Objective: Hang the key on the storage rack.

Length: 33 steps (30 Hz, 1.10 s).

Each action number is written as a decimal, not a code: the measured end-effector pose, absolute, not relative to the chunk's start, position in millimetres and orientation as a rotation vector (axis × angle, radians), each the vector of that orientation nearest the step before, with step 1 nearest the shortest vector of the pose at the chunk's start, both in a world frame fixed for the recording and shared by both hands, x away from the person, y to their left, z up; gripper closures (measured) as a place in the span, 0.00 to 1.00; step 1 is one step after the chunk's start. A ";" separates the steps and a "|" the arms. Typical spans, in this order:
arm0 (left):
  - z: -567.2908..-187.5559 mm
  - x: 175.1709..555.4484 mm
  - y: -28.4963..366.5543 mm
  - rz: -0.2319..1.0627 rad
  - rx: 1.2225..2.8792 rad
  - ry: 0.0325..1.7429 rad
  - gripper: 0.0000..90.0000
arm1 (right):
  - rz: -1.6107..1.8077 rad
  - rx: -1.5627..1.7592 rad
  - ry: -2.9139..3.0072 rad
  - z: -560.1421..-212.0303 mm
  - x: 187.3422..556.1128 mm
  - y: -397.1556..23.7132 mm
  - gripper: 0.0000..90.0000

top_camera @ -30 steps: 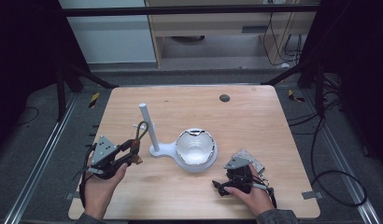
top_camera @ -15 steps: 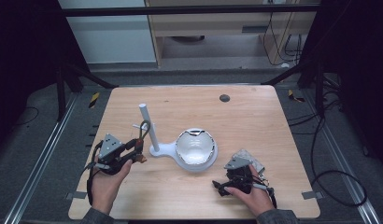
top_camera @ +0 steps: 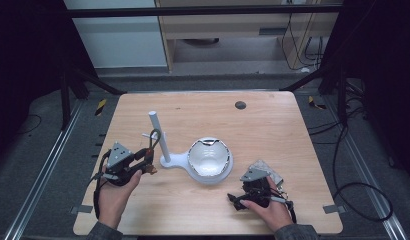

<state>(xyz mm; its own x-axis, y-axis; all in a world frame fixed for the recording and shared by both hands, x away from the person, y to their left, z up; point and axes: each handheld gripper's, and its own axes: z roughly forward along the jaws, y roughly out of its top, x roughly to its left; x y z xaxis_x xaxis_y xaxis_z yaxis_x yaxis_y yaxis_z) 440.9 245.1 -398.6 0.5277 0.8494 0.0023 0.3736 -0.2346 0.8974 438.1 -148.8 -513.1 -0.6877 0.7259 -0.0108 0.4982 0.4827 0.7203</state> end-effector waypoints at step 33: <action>-454.4 439.3 262.6 0.603 1.986 1.092 0.43 | 0.785 1.198 2.397 -438.2 439.2 -229.0 0.16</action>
<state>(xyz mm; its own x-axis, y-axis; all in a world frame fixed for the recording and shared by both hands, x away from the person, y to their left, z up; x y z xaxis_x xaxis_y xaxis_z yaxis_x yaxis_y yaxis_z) 439.3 262.6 -454.4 0.5195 0.8537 0.0371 0.4862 -0.3310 0.8088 439.2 -229.0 -438.2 -0.5828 0.8104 -0.0600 0.6181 0.4901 0.6147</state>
